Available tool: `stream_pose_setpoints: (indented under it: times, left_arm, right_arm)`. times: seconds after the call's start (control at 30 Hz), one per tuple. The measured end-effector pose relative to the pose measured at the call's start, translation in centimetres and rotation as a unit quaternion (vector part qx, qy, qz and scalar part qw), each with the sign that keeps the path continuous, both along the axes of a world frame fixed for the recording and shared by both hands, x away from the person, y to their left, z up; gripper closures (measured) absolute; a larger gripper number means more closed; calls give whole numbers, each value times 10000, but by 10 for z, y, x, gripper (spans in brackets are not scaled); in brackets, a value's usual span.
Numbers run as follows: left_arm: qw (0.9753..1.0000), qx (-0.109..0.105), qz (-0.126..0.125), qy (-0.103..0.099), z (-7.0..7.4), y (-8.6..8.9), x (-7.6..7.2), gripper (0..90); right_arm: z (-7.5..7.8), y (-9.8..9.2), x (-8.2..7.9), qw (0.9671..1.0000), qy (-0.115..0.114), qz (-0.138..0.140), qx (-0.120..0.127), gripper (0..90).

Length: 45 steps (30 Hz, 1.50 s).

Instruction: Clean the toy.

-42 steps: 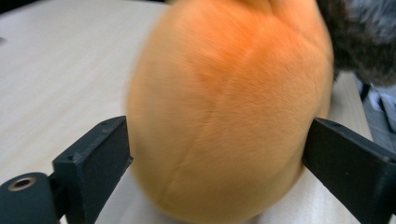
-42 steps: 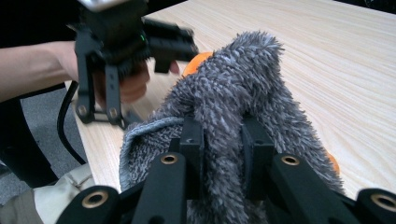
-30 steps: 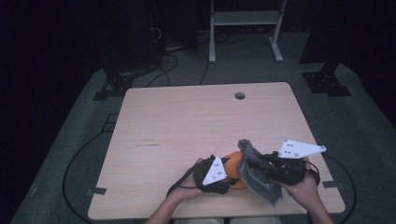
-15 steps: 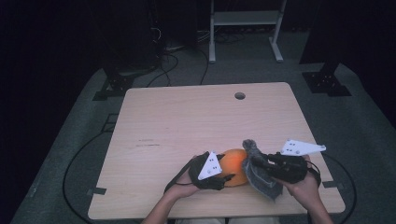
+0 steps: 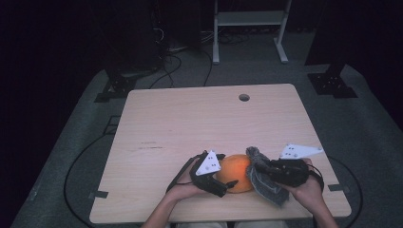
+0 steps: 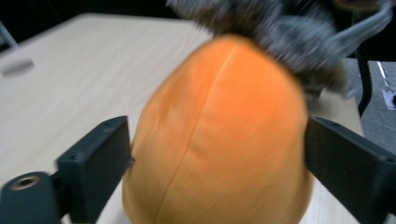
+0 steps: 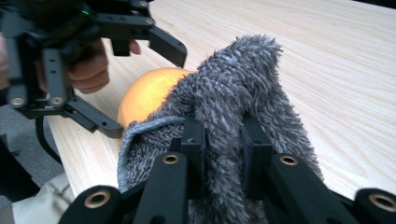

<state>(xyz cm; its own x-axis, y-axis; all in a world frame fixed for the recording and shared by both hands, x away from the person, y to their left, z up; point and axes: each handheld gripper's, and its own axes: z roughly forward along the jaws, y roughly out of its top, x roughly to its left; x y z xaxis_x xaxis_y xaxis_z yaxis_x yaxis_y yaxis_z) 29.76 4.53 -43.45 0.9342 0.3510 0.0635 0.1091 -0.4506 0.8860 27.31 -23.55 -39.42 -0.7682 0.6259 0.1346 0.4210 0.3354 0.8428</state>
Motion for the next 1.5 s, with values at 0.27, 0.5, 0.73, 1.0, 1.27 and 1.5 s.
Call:
stream_pose_setpoints:
  times: [0.27,0.5,0.73,1.0,1.27,1.5]
  left_arm:
    - [9996,9,-26,271,-11,-4,3,29]
    - [9999,-95,10,79,-12,-4,1,157]
    - [9994,-24,216,-288,5,-4,-6,310]
    - [9987,94,161,-473,26,-4,-16,316]
    - [9989,-61,-262,-389,16,-3,-12,156]
    - [9988,-458,-152,25,6,4,0,83]
  right_arm:
    - [-13,-19,9,9992,299,-126,253,743]
    - [-18,-28,11,9987,357,-287,216,740]
    - [10,-26,0,9994,32,-247,233,742]
    - [38,21,-10,9995,-228,34,231,746]
    - [-4,17,4,9992,403,15,45,755]
    - [-9,-11,2,9987,466,-205,-27,753]
